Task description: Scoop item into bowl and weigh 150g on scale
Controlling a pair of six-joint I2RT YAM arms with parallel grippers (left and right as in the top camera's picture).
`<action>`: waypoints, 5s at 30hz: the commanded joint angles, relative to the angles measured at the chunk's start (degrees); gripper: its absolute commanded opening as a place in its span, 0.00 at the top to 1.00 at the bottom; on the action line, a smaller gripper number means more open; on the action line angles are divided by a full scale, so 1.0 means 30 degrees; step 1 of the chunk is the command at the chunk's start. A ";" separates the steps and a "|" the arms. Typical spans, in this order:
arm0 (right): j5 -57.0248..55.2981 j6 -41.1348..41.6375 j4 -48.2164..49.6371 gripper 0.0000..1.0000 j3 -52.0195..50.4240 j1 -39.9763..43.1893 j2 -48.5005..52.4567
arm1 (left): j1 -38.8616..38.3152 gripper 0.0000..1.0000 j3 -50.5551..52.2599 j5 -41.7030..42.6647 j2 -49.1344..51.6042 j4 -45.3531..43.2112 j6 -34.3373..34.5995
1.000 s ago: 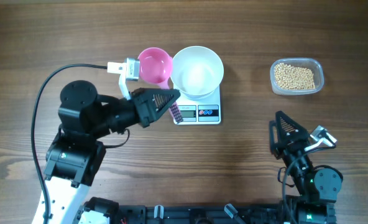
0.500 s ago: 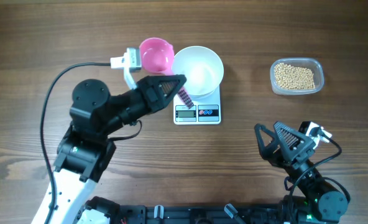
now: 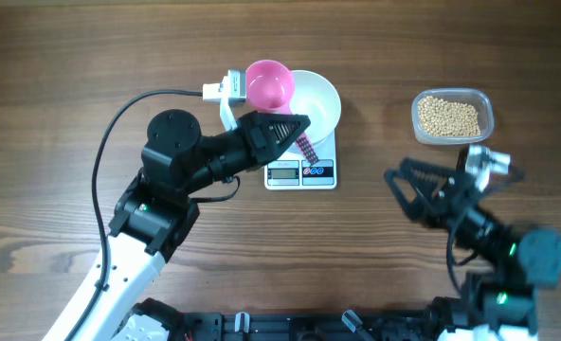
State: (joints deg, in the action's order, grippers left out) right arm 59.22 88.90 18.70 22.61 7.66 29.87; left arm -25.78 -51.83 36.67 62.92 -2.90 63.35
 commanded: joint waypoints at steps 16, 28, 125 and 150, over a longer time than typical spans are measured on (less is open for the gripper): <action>-0.9377 -1.5715 -1.8280 0.00 1.0695 -0.6324 0.8801 | -0.0073 0.96 -0.0233 -0.1625 -0.0015 0.0109 0.0036; -0.4692 -1.5613 -1.9241 0.01 1.4928 -0.8284 1.0229 | -0.0073 0.96 -0.0233 -0.0911 0.0036 -0.0291 0.0299; -0.7475 -1.3624 -1.5839 0.96 1.4928 -0.9508 1.2189 | 0.1450 0.30 -0.0233 -0.2084 0.1297 -0.1858 0.1486; -1.7770 -1.8586 -2.5114 0.96 1.4928 -0.9027 1.2189 | 0.4437 0.00 -0.0226 -0.6193 0.1282 1.0091 -0.4998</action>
State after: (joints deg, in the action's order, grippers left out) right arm 9.89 34.17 -55.07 66.70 -19.44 66.54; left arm -12.73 -52.18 19.33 66.76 26.22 49.84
